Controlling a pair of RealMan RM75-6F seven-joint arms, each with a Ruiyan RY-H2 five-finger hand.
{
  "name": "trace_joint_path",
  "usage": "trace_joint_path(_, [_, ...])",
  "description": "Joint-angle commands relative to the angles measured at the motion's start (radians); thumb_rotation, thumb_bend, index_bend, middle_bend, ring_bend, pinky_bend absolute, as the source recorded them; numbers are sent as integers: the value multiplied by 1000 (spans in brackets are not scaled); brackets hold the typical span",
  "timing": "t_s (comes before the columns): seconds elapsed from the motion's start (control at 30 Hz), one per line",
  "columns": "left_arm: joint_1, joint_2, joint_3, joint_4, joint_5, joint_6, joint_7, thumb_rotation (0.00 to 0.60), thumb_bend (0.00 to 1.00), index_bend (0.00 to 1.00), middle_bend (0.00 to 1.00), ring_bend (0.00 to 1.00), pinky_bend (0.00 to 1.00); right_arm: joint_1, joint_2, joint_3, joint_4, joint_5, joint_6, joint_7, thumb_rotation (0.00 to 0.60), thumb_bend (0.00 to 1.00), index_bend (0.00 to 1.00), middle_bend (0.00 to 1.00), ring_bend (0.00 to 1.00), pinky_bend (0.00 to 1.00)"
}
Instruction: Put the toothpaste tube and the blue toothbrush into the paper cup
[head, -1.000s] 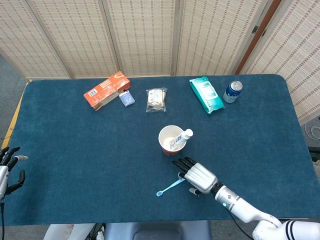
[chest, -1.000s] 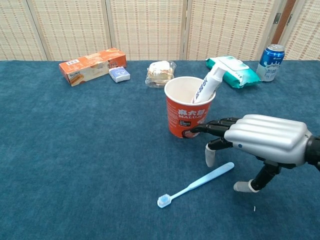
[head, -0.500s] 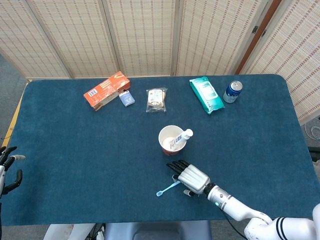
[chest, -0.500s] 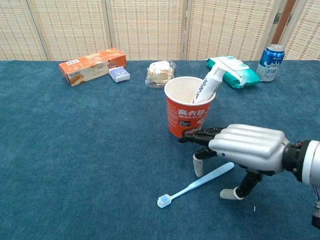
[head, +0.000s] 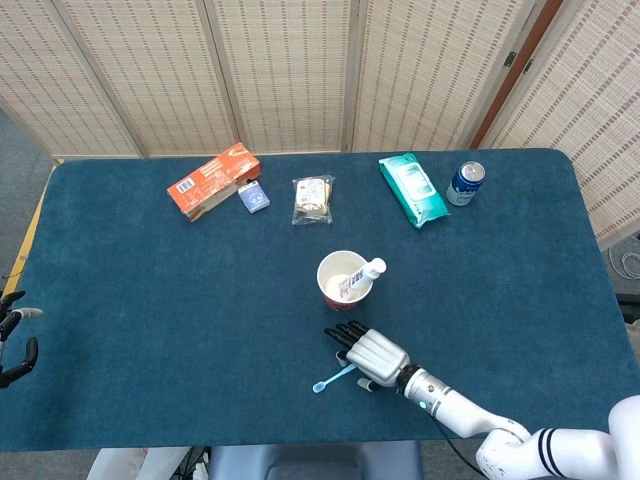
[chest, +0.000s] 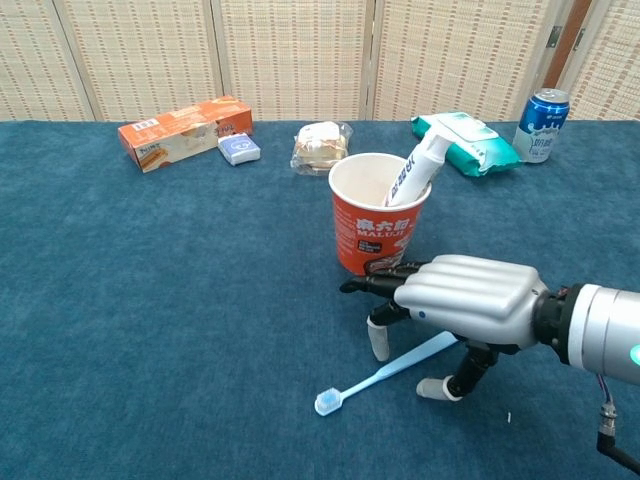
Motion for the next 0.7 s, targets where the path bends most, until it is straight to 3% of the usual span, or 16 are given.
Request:
trace_joint_path(0.03, [0, 1, -1, 0, 0, 1, -1, 600, 522, 317, 155, 77, 163, 5, -5, 2, 2, 8, -5, -3, 600, 202, 428, 0, 0, 119])
trace_joint_path(0.7, [5, 9, -7, -1, -7, 6, -11, 600, 523, 317, 155, 77, 162, 34, -37, 7, 30, 57, -33, -23, 600, 242, 440, 0, 0, 119])
